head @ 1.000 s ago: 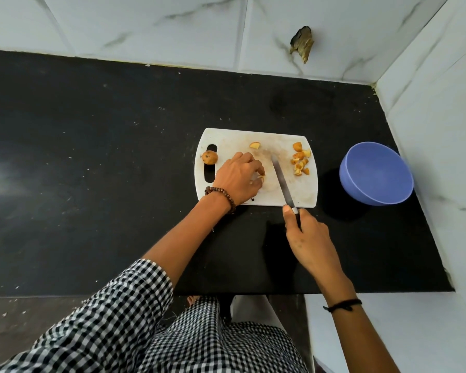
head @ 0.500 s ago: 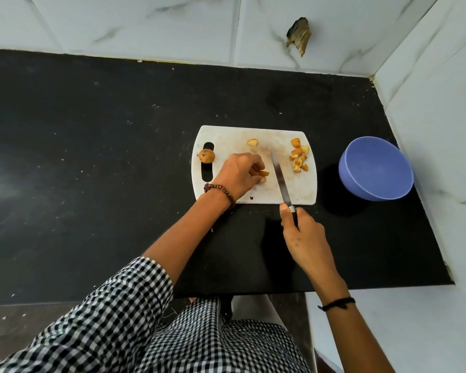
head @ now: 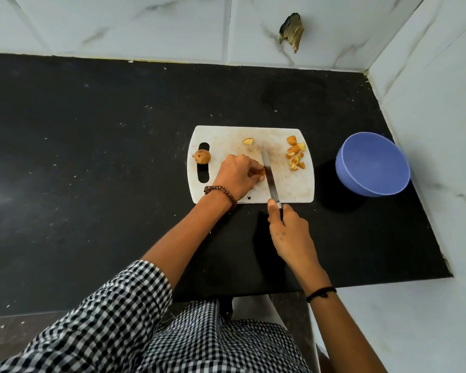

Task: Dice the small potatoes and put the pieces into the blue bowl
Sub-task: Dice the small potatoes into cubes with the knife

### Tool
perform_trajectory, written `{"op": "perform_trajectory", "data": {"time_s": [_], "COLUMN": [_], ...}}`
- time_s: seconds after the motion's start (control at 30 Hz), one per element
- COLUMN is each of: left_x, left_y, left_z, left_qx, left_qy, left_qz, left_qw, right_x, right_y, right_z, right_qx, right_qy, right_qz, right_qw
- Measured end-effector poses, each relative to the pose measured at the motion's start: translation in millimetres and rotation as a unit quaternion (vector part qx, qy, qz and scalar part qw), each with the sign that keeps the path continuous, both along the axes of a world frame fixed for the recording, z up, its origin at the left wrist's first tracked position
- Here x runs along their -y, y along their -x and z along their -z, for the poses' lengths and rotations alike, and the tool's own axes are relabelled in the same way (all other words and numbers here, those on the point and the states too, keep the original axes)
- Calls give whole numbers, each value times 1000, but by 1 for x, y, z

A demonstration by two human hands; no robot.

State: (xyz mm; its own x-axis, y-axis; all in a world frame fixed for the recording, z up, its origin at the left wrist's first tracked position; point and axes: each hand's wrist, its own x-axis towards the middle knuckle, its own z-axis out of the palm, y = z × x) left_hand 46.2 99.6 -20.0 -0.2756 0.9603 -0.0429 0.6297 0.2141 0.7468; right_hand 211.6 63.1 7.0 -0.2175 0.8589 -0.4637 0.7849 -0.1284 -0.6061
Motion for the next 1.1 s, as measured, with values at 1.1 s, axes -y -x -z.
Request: {"op": "perform_trajectory", "data": {"time_s": [1.1], "left_x": [-8], "left_y": [-5], "left_z": [-9], "left_qx": [26], "left_qy": [15], "left_qz": [-16], "left_qw": [999], "right_x": [-34], "right_y": [16], "right_z": [-3], "right_qx": [34], "right_qy": [61], "right_qz": [-64], "right_qw": [995]}}
